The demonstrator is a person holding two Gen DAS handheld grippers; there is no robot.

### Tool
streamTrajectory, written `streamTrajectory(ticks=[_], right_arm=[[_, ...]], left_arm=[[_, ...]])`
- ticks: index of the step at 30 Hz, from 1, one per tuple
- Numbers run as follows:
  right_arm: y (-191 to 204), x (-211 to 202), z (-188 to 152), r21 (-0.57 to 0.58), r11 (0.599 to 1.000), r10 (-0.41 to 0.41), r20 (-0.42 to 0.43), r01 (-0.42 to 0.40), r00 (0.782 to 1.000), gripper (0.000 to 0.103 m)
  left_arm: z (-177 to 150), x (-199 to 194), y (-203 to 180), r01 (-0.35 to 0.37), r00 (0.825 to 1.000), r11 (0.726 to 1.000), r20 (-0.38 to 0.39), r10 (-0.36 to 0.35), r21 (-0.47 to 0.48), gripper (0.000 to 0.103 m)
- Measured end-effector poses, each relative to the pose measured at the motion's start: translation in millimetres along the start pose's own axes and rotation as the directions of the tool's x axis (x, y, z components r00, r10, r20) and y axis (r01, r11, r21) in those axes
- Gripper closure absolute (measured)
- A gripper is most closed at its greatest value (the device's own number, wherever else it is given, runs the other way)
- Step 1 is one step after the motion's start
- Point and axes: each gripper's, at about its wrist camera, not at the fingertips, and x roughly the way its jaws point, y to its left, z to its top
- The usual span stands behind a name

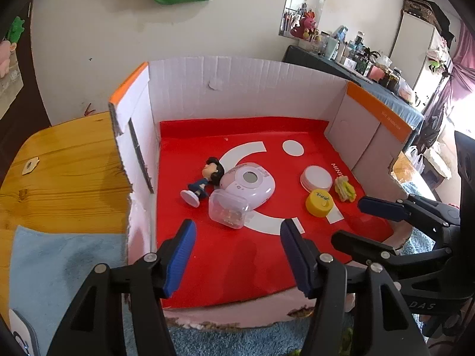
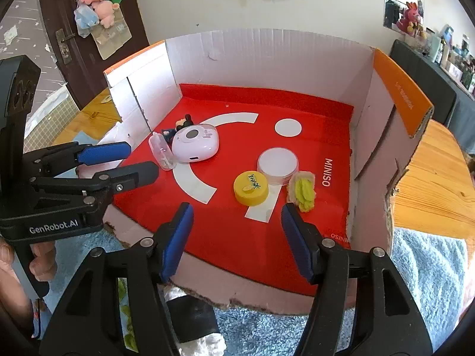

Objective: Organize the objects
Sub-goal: 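Withdraw both open tools from the box back over the towel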

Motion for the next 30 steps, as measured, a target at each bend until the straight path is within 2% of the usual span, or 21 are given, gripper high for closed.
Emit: streamTrajectory(ticks=[4,8,14,30], right_arm=[[4.0,-4.9,-1.5,-0.008,1.0,-0.005,0.009,0.005,1.0,0.036],[6.1,-10.2,-3.2,-0.013,1.0,-0.011,0.019,0.011,1.0,0.031],[8.7,-19.0,-5.9,-0.016,1.0,-0.016,0.036,0.016,0.999,0.028],[13.4,-38.3,-17.6,-0.023,0.999,-0.028,0.062,0.029,0.998,0.025]], left_arm=[[-2.0,-4.1,0.8,-0.005,1.0,1.0,0.004,0.005,-0.001,0.041],[-5.3,-10.2,-0.2,-0.014,1.0,1.0,0.016,0.014,0.0,0.031],[-8.6,-19.2,0.3,-0.017,0.999,1.0,0.03,0.017,0.001,0.025],[-18.5,-36.8,-7.0,-0.027,0.998,1.0,0.057,0.027,0.011,0.02]])
